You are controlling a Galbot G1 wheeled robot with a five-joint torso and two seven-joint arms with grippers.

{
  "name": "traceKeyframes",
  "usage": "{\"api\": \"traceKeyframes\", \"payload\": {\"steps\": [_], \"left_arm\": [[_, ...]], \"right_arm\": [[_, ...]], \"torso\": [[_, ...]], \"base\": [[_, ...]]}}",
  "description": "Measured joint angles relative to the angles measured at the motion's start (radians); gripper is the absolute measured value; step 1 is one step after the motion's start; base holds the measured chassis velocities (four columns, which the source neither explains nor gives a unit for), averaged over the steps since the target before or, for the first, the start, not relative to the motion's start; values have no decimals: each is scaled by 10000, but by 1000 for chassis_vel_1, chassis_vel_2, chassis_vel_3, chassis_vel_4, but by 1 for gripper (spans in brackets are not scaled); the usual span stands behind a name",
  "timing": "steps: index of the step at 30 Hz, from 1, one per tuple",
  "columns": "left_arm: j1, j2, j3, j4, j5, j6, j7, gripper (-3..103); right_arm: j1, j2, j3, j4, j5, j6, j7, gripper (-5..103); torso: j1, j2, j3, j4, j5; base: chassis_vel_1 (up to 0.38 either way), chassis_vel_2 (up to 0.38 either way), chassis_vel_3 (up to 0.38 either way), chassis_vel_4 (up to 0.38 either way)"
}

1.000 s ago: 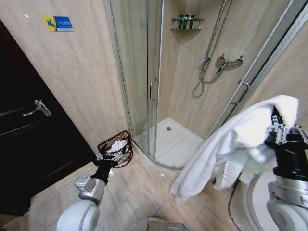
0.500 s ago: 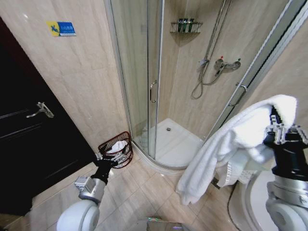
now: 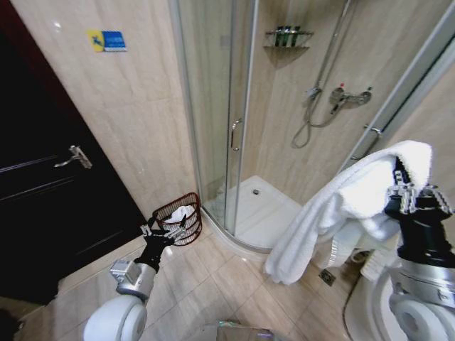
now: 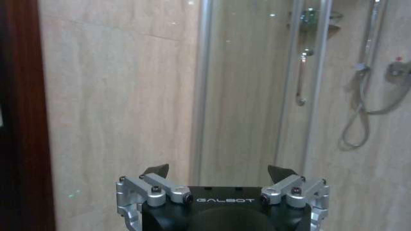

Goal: Discard the used towel into the hamper.

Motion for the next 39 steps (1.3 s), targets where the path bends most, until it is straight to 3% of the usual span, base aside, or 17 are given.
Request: {"api": "traceKeyframes", "payload": {"steps": [27,39], "left_arm": [[1,0,0,0,0,0,0,100],[1,0,0,0,0,0,0,100]], "right_arm": [[-128,16,56,-1,-2,65,-89,10],[-90,-29,37,0,-3,66,-139,10]], "torso": [[-92,-199,-111,-1,3],[80,168,86,2,1]], "base": [[114,113,117,116],[113,119,111,109]]}}
